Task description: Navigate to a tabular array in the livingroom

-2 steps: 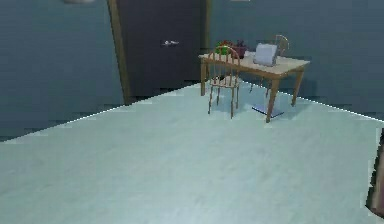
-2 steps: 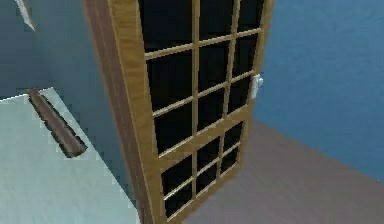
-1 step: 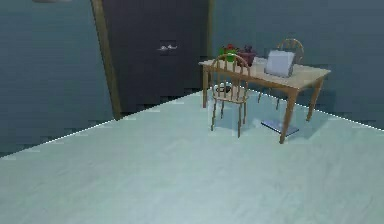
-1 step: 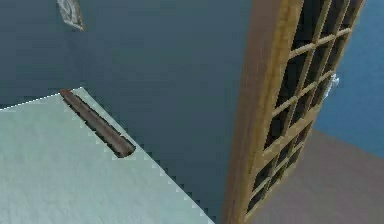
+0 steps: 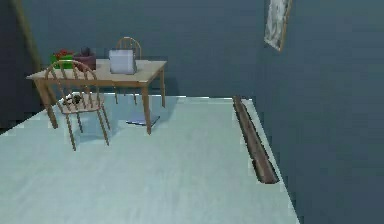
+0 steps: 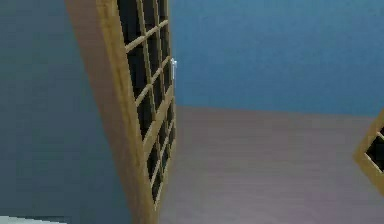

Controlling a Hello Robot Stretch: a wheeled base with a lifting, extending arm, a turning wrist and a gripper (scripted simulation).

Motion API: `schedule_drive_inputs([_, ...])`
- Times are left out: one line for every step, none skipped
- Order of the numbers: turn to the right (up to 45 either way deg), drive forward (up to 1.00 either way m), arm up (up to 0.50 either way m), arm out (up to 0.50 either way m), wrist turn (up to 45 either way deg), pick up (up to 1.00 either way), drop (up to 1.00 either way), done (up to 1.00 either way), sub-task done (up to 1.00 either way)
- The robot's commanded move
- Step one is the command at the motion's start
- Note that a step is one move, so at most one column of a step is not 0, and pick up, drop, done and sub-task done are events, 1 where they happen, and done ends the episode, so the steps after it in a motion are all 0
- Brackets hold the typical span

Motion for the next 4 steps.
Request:
schedule_drive_inputs([0.0, 1.0, 0.0, 0.0, 0.0, 0.0, 0.0, 0.0, 0.0])
schedule_drive_inputs([0.0, 0.8, 0.0, 0.0, 0.0, 0.0, 0.0, 0.0, 0.0])
schedule_drive_inputs([-45.0, 0.0, 0.0, 0.0, 0.0, 0.0, 0.0, 0.0, 0.0])
schedule_drive_inputs([0.0, 0.0, 0.0, 0.0, 0.0, 0.0, 0.0, 1.0, 0.0])
